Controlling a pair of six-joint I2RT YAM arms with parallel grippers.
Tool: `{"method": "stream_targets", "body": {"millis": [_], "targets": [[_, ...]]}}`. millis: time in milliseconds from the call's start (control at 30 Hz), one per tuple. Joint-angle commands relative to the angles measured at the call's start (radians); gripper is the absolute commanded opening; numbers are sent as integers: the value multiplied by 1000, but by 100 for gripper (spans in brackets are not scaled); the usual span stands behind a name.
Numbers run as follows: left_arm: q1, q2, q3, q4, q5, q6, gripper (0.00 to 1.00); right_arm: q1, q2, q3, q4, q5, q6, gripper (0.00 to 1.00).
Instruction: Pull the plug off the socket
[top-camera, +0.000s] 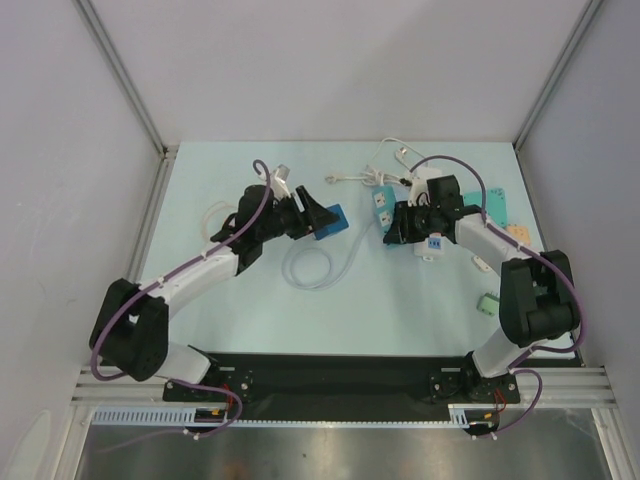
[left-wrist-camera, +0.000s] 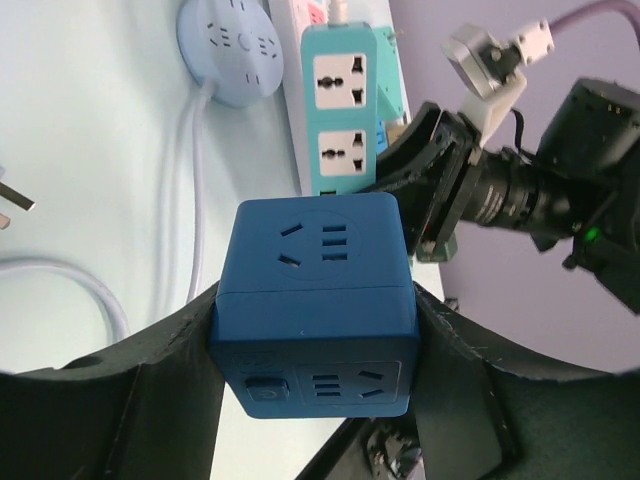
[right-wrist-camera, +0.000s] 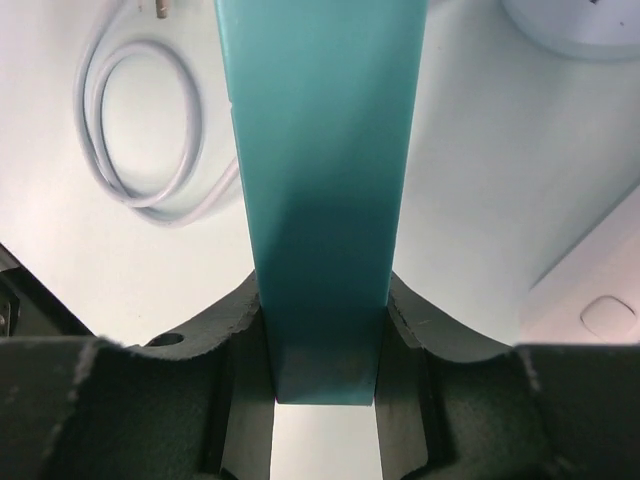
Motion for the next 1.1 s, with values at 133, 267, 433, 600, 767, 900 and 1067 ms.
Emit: {"method": "stream_targets", "body": {"millis": [133, 267, 433, 600, 767, 900, 1067], "targets": [[143, -150, -17, -147, -17, 186, 0, -54, -2, 7, 43, -287, -75, 0], [305, -199, -66, -254, -122, 185, 0, -84, -2, 2, 41, -395, -92, 0], [402, -183, -46, -444, -321, 143, 0, -85, -4, 2, 46, -410, -86, 0], [488, -86, 22, -565, -347, 129, 0, -87, -8, 2, 46, -414, -86, 0], [569, -43, 10, -551, -314, 140, 1, -91, -14, 2, 47, -418, -86, 0], [616, 8, 20, -568, -311, 171, 2, -91, -8, 4, 46, -423, -86, 0], [668, 51, 33, -597, -334, 185, 9, -91, -7, 7, 46, -426, -86, 0]]}}
